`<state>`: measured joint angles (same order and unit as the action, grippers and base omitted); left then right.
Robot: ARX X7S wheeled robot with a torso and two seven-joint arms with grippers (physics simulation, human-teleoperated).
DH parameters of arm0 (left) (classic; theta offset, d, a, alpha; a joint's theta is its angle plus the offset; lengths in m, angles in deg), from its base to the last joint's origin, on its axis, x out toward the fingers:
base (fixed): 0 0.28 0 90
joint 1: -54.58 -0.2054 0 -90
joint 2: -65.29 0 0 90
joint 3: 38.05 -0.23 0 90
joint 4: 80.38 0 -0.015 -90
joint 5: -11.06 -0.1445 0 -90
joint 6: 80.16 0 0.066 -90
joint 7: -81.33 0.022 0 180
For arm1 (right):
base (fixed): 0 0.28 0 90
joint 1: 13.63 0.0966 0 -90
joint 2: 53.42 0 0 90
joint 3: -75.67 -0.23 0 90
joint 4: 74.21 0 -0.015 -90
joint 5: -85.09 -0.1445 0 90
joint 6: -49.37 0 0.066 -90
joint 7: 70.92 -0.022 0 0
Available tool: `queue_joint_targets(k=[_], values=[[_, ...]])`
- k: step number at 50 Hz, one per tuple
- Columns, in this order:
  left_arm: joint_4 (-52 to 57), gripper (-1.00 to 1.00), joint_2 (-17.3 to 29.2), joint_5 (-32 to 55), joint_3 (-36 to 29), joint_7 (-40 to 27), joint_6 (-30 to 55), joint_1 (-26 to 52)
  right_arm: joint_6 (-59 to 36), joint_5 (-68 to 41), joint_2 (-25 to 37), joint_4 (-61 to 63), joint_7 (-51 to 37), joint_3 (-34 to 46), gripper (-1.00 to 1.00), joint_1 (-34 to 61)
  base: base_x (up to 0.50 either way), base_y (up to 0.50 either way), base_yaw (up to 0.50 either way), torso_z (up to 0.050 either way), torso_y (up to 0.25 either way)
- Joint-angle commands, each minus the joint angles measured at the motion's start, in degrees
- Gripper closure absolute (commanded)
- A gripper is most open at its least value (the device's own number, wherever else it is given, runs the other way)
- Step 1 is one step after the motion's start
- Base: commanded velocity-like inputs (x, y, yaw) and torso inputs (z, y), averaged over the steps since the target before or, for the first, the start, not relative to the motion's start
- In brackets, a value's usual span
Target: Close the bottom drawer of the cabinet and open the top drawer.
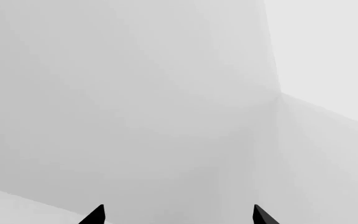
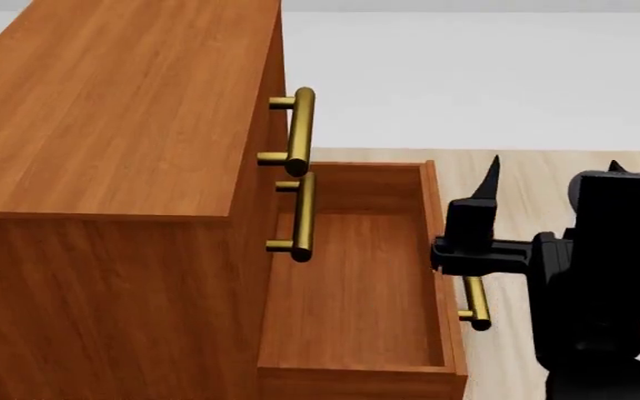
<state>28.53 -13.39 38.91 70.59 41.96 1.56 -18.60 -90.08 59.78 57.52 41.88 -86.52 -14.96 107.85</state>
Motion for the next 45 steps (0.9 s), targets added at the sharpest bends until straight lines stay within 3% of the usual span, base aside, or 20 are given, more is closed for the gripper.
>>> queue_joint_targets(k=[1, 13, 45], values=[[-0.03, -1.0, 0.31, -0.22, -0.4, -0.17, -0.22, -0.09, -4.49, 0.13, 3.1, -0.81, -0.19, 0.71, -1.0, 6.17, 0.0, 0.0, 0.0, 0.0, 0.0], [0.4, -1.0, 1.08, -2.1, -1.22, -1.59, 1.16, -0.05, -3.84, 1.53, 4.79, -2.14, -0.24, 1.33, -1.0, 7.61, 0.0, 0.0, 0.0, 0.0, -0.01], [-0.1, -1.0, 1.45, -1.07, -1.49, -1.82, 0.28, -0.28, 5.97, 6.01, 4.45, -15.81, -0.2, 1.53, -1.0, 5.3, 0.0, 0.0, 0.0, 0.0, -0.227]])
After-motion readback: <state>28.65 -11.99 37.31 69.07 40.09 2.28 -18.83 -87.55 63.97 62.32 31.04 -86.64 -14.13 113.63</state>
